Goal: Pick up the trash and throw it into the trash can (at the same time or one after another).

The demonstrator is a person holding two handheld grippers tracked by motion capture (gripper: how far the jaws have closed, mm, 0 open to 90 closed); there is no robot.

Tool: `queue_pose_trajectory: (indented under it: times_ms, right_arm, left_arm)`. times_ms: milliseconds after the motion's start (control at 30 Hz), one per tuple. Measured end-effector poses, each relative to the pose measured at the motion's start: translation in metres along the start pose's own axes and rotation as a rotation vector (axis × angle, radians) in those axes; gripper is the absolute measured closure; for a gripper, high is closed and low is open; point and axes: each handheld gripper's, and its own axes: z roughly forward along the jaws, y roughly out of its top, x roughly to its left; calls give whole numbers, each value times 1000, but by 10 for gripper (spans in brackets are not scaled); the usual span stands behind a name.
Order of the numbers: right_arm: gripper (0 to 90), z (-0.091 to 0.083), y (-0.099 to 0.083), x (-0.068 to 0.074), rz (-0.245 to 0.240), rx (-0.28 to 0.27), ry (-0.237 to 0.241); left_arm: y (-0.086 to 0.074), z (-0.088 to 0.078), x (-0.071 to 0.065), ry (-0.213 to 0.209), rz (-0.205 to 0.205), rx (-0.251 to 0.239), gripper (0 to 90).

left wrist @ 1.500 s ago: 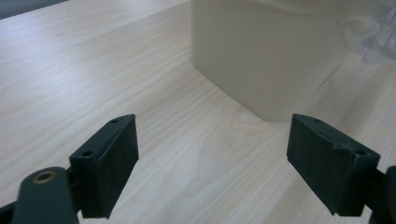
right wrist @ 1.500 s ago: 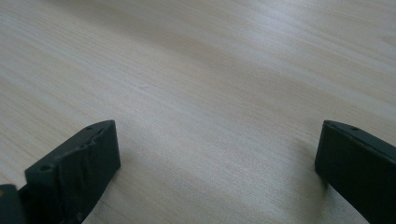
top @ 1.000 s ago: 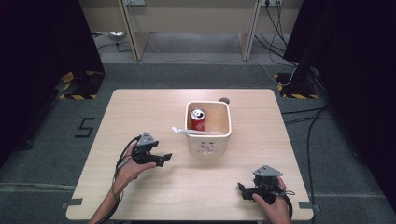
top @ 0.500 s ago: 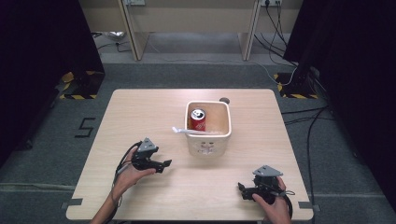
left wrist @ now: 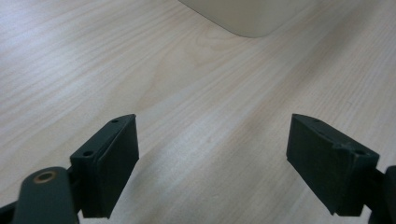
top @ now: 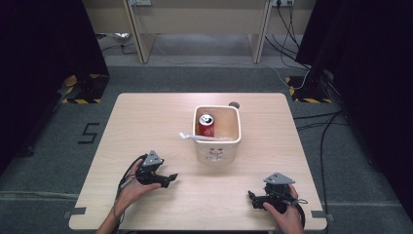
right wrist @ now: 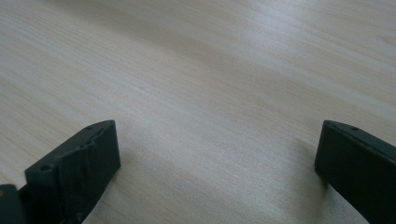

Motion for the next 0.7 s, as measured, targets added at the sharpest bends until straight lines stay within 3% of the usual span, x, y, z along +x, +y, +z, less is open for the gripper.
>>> queue_pose_trajectory:
  times_ms: [267, 700]
  right_arm:
    - [3, 0, 0, 0, 0, 0, 0]
    - [5, 0, 0, 0, -1, -1, -3]
  left_arm:
    - [-11, 1, -11, 9, 19, 24, 166]
    - [-17, -1, -15, 15, 30, 27, 155]
